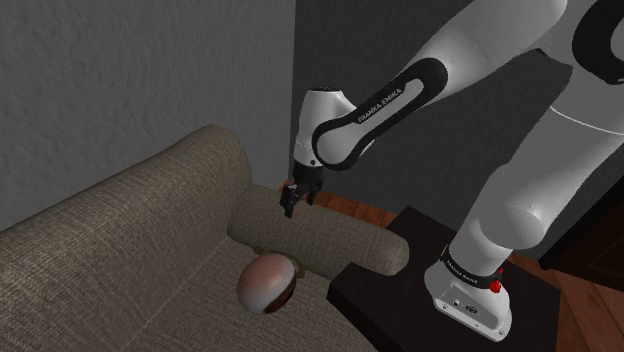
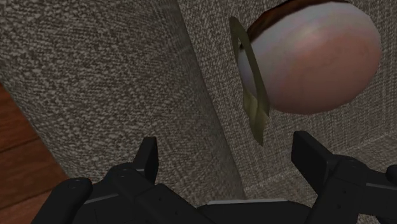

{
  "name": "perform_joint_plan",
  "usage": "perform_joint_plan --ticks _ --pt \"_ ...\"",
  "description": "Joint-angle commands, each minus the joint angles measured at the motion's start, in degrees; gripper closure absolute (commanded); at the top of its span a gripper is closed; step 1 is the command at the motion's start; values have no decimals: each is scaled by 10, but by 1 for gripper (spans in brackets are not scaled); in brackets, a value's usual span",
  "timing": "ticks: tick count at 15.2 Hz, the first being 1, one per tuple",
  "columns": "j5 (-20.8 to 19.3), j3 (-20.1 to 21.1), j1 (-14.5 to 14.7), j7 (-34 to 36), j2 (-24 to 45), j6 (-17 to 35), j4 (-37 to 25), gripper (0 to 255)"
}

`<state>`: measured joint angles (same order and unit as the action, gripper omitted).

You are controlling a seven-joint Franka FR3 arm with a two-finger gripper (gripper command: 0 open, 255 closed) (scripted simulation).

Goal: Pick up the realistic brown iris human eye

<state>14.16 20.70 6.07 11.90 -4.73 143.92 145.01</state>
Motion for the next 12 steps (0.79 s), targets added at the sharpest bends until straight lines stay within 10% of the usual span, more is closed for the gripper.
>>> perform_joint_plan --ticks 1,12 --pt "-6 9 4 17 44 32 -13 0" --pt "-81 -9 67 113 291 154 -139 0"
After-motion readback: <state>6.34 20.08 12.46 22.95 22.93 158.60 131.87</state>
